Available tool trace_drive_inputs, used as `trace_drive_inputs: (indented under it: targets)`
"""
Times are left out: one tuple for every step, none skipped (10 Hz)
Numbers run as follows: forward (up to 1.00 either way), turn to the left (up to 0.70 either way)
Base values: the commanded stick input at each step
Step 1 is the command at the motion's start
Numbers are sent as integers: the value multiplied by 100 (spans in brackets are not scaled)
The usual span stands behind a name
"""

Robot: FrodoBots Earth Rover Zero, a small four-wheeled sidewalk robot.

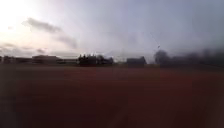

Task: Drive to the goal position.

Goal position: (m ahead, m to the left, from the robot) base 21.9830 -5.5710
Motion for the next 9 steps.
trace_drive_inputs:
  targets:
    - [70,-31]
    - [70,-31]
    - [70,-31]
    - [70,-31]
    - [70,-31]
    - [70,0]
    - [70,0]
    - [70,0]
    - [70,0]
